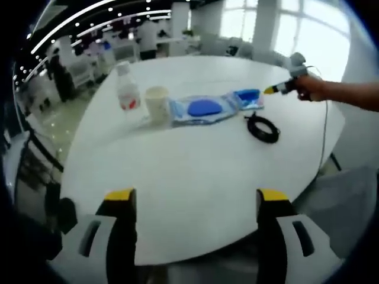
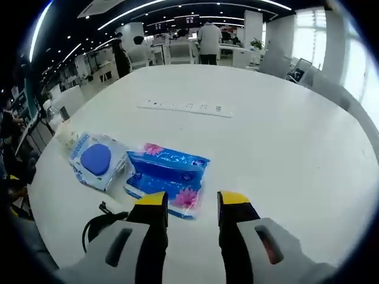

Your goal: Arrange the tabletop items into an orderly group along one side of the table until the central work area is clear of visible clutter.

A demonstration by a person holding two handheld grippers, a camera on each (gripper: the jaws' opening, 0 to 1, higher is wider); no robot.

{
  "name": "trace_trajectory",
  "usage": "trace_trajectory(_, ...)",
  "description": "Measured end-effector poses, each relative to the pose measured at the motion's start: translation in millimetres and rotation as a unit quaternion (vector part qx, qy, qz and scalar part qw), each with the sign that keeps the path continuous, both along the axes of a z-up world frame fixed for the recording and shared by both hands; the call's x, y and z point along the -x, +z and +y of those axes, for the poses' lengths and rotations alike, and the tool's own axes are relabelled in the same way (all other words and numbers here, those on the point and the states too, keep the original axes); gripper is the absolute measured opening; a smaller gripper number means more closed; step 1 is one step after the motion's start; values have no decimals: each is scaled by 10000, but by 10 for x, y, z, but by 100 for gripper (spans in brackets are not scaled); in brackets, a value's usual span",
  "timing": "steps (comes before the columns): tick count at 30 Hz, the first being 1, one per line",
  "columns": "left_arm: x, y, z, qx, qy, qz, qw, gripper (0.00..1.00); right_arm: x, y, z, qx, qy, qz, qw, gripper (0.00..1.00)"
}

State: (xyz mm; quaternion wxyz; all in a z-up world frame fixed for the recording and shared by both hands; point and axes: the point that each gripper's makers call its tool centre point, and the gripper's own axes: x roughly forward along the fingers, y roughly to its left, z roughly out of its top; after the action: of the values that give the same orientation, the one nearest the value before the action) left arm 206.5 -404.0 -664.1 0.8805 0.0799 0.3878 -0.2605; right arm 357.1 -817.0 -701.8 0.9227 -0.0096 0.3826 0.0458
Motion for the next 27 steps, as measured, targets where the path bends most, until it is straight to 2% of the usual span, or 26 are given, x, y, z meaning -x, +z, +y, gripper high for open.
trace_trajectory(2, 17, 28, -12, 33, -28, -2, 10000, 80, -27, -38, -6, -29, 22, 66, 10000, 34)
trace_trajectory(5, 33, 64, -20, 23, -80, -28, 10000, 80, -93, -52, 23, -6, 152, 12, 9999, 36)
trace_trajectory(6, 39, 69, -19, 23, -99, -36, 9999, 80, 7, 22, 99, 56, 171, 10, 9998, 35)
trace_trajectory(11, 77, 92, 53, 50, -12, -1, 10000, 79, 105, 46, 168, -11, 54, 144, 9999, 32)
trace_trajectory(13, 69, 118, 66, 78, 11, -35, 10000, 79, 129, 26, 198, -23, 45, 215, 9998, 29)
trace_trajectory(15, 56, 120, 63, 131, 33, -63, 9999, 79, -39, -117, 93, 67, 120, 316, 9994, 27)
trace_trajectory(17, 65, 70, 77, 126, 77, 36, 9999, 77, -34, -159, 81, 195, 162, 411, 9988, 22)
trace_trajectory(20, 48, 58, 121, 148, 203, 69, 9997, 76, -29, -151, 123, 10, 106, 403, 9991, 4)
trace_trajectory(27, 23, 77, 174, 311, 434, 77, 9985, 75, 1, -105, 123, 178, 272, 361, 9988, 2)
